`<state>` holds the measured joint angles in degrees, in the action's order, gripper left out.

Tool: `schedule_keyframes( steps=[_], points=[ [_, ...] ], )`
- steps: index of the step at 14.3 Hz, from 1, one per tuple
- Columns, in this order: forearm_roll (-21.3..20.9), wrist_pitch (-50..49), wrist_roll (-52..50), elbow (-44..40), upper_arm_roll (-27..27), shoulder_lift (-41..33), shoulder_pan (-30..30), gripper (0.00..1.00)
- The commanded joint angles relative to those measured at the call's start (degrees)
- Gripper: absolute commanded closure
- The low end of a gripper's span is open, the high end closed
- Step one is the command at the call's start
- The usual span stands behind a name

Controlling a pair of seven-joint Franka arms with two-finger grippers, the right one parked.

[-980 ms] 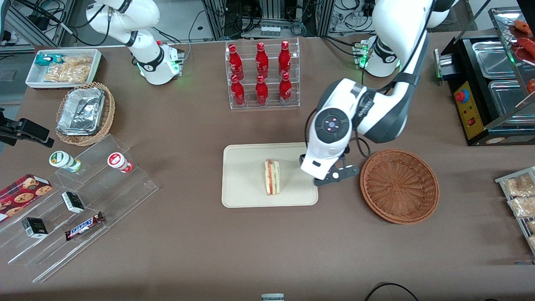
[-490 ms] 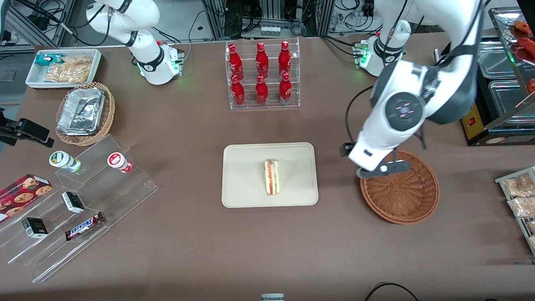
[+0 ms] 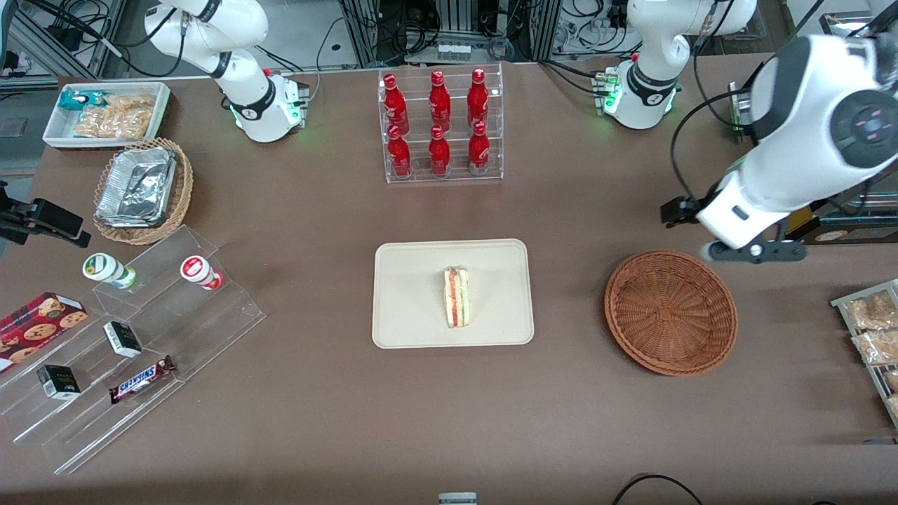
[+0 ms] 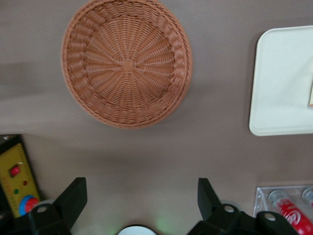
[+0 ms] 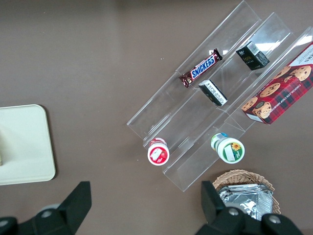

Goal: Place sandwich from basket to tray

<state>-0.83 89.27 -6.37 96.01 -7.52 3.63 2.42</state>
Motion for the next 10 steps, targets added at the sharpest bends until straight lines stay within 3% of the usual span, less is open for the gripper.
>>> schedule_keyframes(
  steps=[1, 10],
  points=[
    [-0.49, -0.94, 2.93, 0.68, -1.63, -2.58, -3.04, 0.0],
    [0.39, -3.32, 6.72, -5.83, 5.58, -3.11, -3.21, 0.0]
  ],
)
